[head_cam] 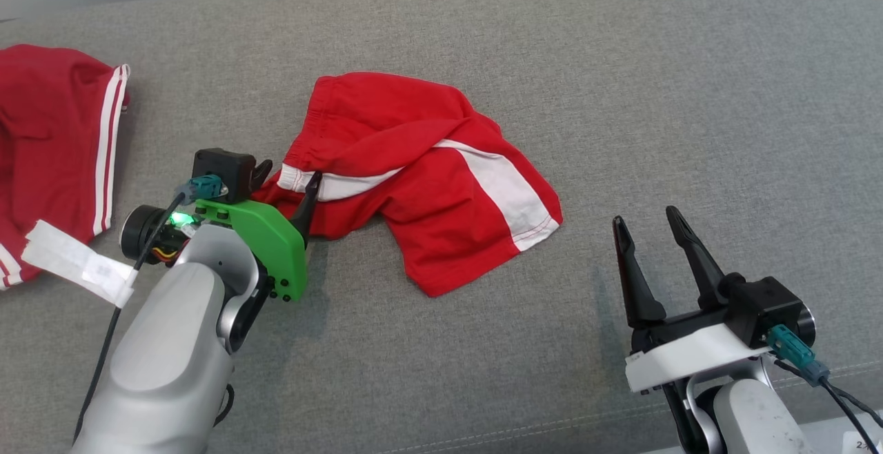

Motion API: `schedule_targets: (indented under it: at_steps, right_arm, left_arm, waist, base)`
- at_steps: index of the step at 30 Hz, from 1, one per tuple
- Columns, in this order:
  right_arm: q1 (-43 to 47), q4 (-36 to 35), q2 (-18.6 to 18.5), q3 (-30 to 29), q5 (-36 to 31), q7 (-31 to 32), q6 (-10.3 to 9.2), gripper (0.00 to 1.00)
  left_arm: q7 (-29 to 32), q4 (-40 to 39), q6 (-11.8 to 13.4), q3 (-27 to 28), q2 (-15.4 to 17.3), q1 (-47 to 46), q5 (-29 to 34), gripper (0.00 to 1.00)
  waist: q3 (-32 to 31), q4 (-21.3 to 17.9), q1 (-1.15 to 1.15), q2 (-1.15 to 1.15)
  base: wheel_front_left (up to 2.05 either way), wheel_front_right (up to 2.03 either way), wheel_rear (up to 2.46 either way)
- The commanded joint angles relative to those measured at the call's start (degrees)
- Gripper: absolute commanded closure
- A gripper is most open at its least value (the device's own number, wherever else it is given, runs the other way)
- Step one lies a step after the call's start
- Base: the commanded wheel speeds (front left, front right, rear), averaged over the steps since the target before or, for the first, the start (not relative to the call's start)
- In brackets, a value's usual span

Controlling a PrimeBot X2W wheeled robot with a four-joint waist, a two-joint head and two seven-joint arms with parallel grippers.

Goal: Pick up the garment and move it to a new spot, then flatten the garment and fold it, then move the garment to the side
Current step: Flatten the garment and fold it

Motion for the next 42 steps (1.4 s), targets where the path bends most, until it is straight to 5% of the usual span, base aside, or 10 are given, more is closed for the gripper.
schedule_targets:
  at_steps: [1,5,8,13,16,20,24,28,29,42]
  right_arm:
    - [-0.6,0.0,-0.2,0.0,0.3,-0.2,-0.02,0.00]
    - [-0.6,0.0,-0.2,0.0,0.4,-0.2,-0.02,0.00]
    - [-0.6,0.1,-0.2,0.2,0.5,-0.2,-0.02,0.00]
    - [-0.5,0.3,-0.2,0.8,0.6,-0.2,-0.02,0.00]
    - [-0.4,0.3,-0.2,0.9,0.6,-0.2,-0.02,0.00]
    - [-0.1,0.3,-0.2,1.0,0.6,-0.2,-0.02,0.00]
    - [0.5,0.3,-0.2,1.0,0.5,-0.2,-0.02,0.00]
    - [1.0,0.3,-0.2,1.1,0.4,-0.2,-0.02,0.00]
    - [1.1,0.4,-0.2,1.3,0.5,-0.2,-0.02,0.00]
    - [-0.6,7.8,-0.1,3.4,7.7,-0.2,-0.02,0.00]
  left_arm:
    - [0.7,-1.0,-0.1,-1.1,1.3,-0.1,-1.3,0.00]
    - [1.4,-2.8,-0.1,-2.6,2.2,0.4,-4.2,0.06]
    - [2.6,-2.8,-0.1,-3.0,2.5,0.6,-5.3,0.50]
    - [3.0,-1.5,0.5,-2.5,2.9,0.7,-6.3,0.01]
    - [3.3,-0.9,0.4,-2.4,2.5,0.9,-7.0,0.00]
    - [3.6,-0.3,0.2,-3.0,2.0,1.3,-8.2,0.18]
    - [3.3,-0.2,0.0,-3.6,1.8,1.6,-9.4,0.70]
    - [2.3,-0.6,-0.1,-3.9,1.6,1.9,-10.6,0.78]
    - [1.5,-1.1,0.0,-3.9,1.6,2.2,-11.3,1.00]
    - [-8.6,-9.3,4.0,0.7,0.8,9.3,-14.2,1.00]
  waist:
    - [0.0,0.0,0.00,0.56]
    - [-0.2,0.1,0.00,0.56]
    - [-0.3,0.0,0.00,0.56]
    - [-0.4,-0.4,0.00,0.56]
    - [-0.5,-0.5,0.00,0.56]
    - [-0.8,-0.7,0.00,0.56]
    - [-1.2,-0.6,0.00,0.56]
    - [-1.6,-0.4,0.00,0.56]
    - [-1.8,-0.2,0.00,0.56]
    - [-2.0,1.8,0.00,0.56]
  base:
    - [0.00,0.00,0.00]
    - [0.00,0.00,0.00]
    - [0.00,0.00,0.00]
    - [0.00,0.00,0.00]
    - [0.00,0.00,0.00]
    - [0.00,0.00,0.00]
    - [0.00,0.00,0.00]
    - [0.00,0.00,0.00]
    - [0.00,0.00,0.00]
    - [0.00,0.00,0.00]
